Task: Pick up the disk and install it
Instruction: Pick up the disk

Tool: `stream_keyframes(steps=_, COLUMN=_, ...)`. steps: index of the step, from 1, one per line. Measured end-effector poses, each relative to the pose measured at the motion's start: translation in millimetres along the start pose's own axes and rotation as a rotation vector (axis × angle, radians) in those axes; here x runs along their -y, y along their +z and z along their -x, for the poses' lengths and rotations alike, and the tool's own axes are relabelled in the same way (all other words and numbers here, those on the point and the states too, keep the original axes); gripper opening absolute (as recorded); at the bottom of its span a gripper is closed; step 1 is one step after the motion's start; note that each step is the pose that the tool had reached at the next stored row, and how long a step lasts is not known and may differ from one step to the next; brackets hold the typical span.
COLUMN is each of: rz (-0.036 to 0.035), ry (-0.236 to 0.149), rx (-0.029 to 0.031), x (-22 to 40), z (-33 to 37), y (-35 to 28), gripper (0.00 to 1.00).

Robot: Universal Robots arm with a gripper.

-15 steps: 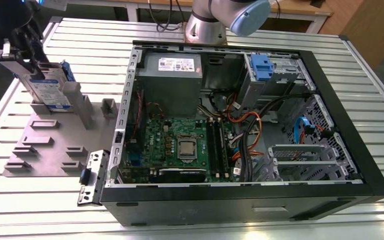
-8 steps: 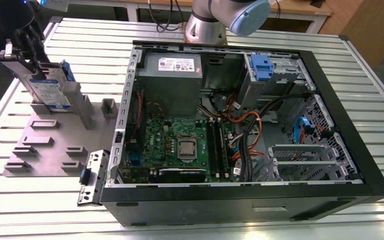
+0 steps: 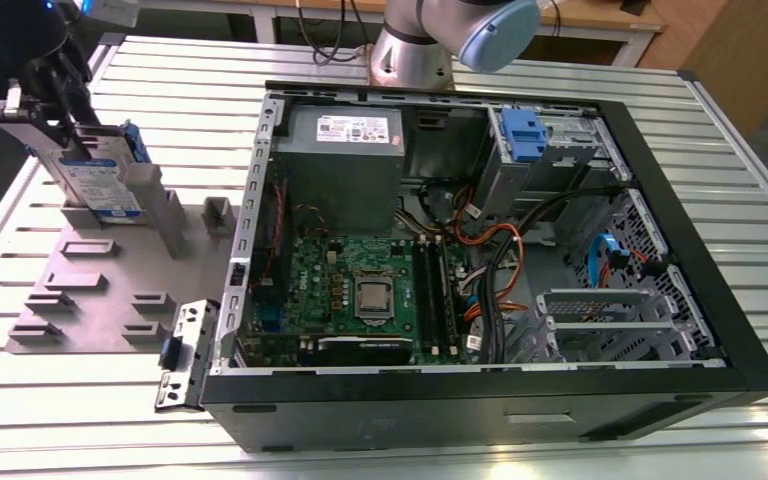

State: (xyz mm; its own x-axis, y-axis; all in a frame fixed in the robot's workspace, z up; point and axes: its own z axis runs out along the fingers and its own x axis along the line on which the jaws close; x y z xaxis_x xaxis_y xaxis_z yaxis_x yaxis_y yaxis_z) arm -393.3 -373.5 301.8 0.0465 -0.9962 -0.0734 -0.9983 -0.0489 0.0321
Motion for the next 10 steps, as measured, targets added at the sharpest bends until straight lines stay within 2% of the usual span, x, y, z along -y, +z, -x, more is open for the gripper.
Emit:
stream_keyframes(steps=3, rz=-0.0035, ry=0.047, rx=0.0015, x=0.0, z=0.0, y=0.2, gripper=0.53)
stream_keyframes(steps=10, rz=-0.0039, ry=0.051, rx=0.0016, x=-0.3, z=0.4, y=0.3, gripper=0.53)
